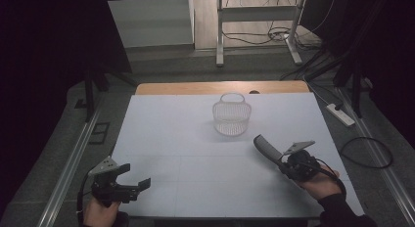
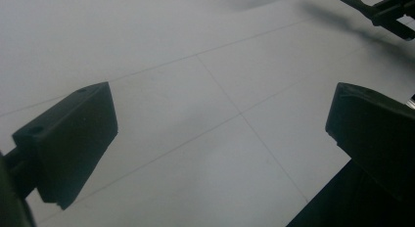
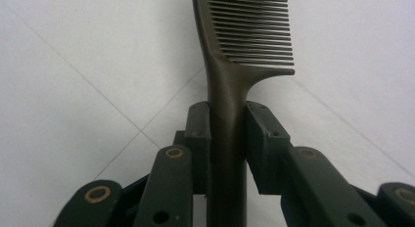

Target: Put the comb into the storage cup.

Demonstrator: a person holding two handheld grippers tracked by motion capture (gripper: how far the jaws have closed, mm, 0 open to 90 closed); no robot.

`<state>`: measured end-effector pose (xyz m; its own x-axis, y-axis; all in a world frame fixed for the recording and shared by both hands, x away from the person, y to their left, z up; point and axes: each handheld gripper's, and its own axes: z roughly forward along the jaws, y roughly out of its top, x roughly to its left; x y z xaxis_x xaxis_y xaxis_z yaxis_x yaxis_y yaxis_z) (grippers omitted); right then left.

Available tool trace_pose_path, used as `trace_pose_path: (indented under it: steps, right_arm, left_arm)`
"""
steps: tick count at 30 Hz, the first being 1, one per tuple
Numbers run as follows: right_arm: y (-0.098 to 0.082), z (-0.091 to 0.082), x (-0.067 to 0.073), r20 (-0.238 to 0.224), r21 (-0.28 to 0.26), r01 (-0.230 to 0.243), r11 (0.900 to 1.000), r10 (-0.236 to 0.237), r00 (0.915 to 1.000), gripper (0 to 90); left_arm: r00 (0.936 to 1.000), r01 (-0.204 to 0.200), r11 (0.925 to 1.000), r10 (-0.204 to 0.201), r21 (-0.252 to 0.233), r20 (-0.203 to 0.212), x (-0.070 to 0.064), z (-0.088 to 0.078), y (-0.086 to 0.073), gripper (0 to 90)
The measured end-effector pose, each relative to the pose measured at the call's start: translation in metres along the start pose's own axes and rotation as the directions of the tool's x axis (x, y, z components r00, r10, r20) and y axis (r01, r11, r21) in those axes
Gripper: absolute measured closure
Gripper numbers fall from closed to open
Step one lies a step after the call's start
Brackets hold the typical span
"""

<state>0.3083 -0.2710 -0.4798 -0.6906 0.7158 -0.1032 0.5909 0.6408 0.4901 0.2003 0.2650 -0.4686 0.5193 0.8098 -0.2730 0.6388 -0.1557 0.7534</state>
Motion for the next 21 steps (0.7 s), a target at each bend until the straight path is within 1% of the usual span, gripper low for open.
trace_pose_path:
  steps: [2, 4, 8, 11, 15, 21]
  right_arm:
    - [0.0, -0.003, 0.0, 0.012, -0.02, 0.011, 1.0, -0.01, 0.9999, 72.3]
    - [-0.001, -0.007, 0.001, 0.014, -0.036, 0.006, 0.999, -0.005, 0.9999, 72.3]
    - [-0.002, -0.011, 0.001, 0.02, -0.059, 0.003, 0.998, -0.001, 0.9998, 72.3]
    - [-0.003, -0.014, 0.0, 0.022, -0.076, -0.001, 0.997, 0.003, 0.9998, 72.3]
    - [-0.003, -0.019, 0.001, 0.017, -0.106, -0.008, 0.994, 0.01, 0.9998, 72.3]
    - [-0.004, -0.025, 0.004, 0.01, -0.142, 0.001, 0.99, 0.0, 1.0, 72.3]
  left_arm:
    - [0.9998, -0.018, 0.9998, 0.018, 0.001, -0.001, 0.0, 0.002, 0.002, 0.0]
    - [0.9994, -0.034, 0.9994, 0.034, 0.01, -0.01, -0.001, 0.004, 0.004, 0.2]
    - [0.9994, -0.034, 0.9994, 0.034, 0.01, 0.009, -0.002, 0.008, 0.007, 0.3]
    - [0.999, -0.044, 0.999, 0.044, 0.003, 0.009, -0.005, 0.012, 0.012, 0.0]
    - [0.9982, -0.046, 0.999, 0.046, 0.0, 0.038, -0.008, 0.017, 0.02, 0.0]
    - [0.9948, -0.046, 0.9989, 0.046, -0.005, 0.09, -0.014, 0.024, 0.035, 0.0]
